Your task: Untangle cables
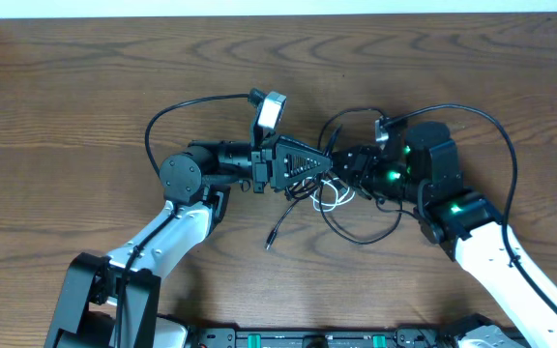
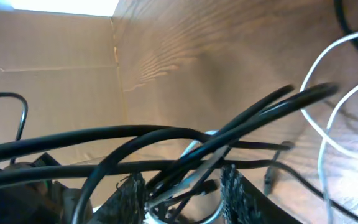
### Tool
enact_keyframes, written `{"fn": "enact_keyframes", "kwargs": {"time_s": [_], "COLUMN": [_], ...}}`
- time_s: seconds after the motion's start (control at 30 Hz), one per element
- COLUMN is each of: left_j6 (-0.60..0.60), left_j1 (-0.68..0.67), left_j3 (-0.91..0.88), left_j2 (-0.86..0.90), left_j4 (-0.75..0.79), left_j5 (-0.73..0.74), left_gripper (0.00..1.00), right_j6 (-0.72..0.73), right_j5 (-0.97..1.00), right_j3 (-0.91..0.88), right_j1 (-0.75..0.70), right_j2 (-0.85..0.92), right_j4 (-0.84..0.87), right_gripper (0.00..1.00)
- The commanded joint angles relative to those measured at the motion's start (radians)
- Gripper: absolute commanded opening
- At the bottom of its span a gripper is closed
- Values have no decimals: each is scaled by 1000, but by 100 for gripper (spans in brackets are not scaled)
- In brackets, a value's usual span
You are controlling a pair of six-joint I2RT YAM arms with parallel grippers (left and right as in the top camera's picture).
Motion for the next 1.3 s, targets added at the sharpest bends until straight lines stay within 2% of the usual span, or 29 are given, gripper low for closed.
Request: {"fn": "enact_keyframes", "kwargs": {"time_s": [0.0, 0.07, 0.13, 0.23, 0.3, 0.67, 0.83, 0.93, 1.03, 1.17, 1.27], "left_j6": [45, 45, 45, 45, 45, 133, 303, 359, 367, 385, 385], "left_j1": [-3, -3, -5, -10, -10, -9, -6, 3, 26, 66, 79], "left_j3": [23, 23, 23, 23, 23, 23, 23, 23, 23, 23, 23], "left_j2": [-18, -18, -18, -18, -18, -16, -16, -16, -16, -16, -16], "left_j4": [19, 19, 19, 19, 19, -12, -80, -183, -335, -619, -879], "left_j5": [5, 5, 5, 5, 6, 93, 156, 121, 16, -193, -378], "left_gripper": [8, 8, 8, 8, 8, 8, 8, 8, 8, 8, 8], "right_j6": [95, 125, 145, 143, 131, -206, -333, -354, -355, -372, -436], "right_j5": [11, 11, 17, 41, 58, -15, -24, -16, -21, -26, -106], "right_j3": [5, 5, 5, 5, 5, 5, 5, 5, 5, 5, 5], "right_j1": [29, 34, 39, 41, 41, 16, -29, -53, -73, -78, -79], "right_j2": [4, 5, 6, 8, 8, -71, -196, -266, -310, -337, -348], "right_j4": [3, 8, 11, 10, 2, 60, 63, 21, -61, -160, -142], "right_gripper": [38, 37, 31, 10, 1, 1, 1, 1, 1, 1, 1]}}
